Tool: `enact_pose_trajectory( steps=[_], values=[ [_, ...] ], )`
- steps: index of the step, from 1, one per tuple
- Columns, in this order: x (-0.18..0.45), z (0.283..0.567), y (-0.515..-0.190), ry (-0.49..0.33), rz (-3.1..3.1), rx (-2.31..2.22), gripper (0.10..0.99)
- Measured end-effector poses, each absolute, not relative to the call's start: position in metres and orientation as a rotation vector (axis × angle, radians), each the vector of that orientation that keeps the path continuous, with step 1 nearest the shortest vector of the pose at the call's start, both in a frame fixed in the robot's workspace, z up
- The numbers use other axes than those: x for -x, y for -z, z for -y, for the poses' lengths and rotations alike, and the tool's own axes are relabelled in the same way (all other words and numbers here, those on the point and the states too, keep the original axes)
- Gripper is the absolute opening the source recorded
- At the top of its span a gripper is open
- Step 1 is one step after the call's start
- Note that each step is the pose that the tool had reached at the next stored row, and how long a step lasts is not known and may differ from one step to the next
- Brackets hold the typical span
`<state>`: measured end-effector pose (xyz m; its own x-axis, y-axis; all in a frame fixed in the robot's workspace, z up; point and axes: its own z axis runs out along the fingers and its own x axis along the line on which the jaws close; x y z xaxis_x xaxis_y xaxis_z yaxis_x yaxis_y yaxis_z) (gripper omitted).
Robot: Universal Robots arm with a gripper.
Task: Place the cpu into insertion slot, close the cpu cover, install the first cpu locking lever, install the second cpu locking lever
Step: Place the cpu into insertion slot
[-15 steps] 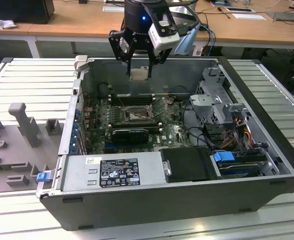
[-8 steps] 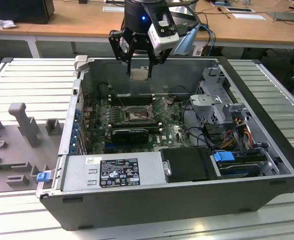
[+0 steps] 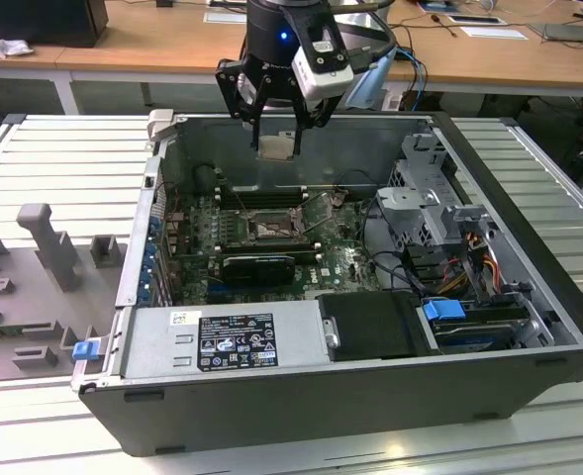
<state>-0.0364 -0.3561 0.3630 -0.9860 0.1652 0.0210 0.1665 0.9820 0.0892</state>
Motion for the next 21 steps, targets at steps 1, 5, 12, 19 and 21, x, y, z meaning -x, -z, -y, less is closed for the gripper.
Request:
enact_pose_trajectory(
  steps=[1, 5, 12, 19, 21],
  values=[
    [0.0364, 0.3561, -0.3630, 0.142, 3.114, 0.263, 0.529],
    [0.0364, 0.3561, -0.3630, 0.142, 3.113, 0.275, 0.529],
    [0.0364, 0.3561, -0.3630, 0.142, 3.112, 0.297, 0.529],
    [0.0364, 0.3561, -0.3630, 0.142, 3.110, 0.321, 0.529],
    [0.0364, 0.3561, -0.3630, 0.142, 3.109, 0.331, 0.529]
  ],
)
